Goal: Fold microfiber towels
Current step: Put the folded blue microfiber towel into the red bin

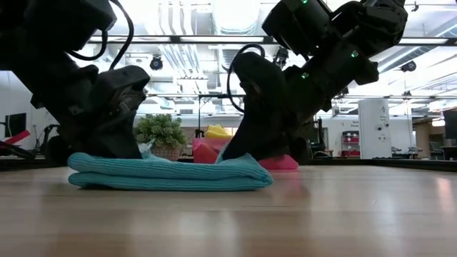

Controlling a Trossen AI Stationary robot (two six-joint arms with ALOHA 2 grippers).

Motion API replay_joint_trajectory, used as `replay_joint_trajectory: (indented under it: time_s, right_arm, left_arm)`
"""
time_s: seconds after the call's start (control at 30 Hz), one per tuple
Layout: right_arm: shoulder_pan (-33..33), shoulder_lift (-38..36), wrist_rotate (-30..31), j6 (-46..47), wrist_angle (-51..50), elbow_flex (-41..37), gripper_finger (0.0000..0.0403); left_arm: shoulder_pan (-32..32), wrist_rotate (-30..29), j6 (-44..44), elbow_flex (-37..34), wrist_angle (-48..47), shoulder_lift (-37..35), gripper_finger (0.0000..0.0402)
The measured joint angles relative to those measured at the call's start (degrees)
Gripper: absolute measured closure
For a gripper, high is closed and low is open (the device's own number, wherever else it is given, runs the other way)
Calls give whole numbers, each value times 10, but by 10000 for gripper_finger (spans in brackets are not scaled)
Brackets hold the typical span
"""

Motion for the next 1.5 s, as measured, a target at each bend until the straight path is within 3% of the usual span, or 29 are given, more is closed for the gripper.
replay_joint_trajectory:
  time_s: [0.17, 0.4, 0.63, 1.1, 1.27, 1.5]
  right_arm:
    - [0, 0, 0, -29, 15, 0, 387]
    - [0, -11, 0, -47, 7, 0, 393]
    - [-7, -65, 40, -103, -21, 0, 394]
    - [-143, -218, 59, -210, -149, 0, 394]
    - [-220, -248, 50, -242, -179, 0, 394]
    - [-329, -251, -40, -276, -182, 0, 394]
  left_arm:
    - [0, -11, 24, -1, 16, 1, 392]
    - [1, -43, 47, 7, 15, -17, 393]
    - [27, -105, 153, 28, 16, -69, 393]
    - [233, -101, 436, 103, 77, -79, 394]
    - [333, -33, 498, 151, 86, -76, 394]
    - [418, 35, 518, 193, 83, -41, 394]
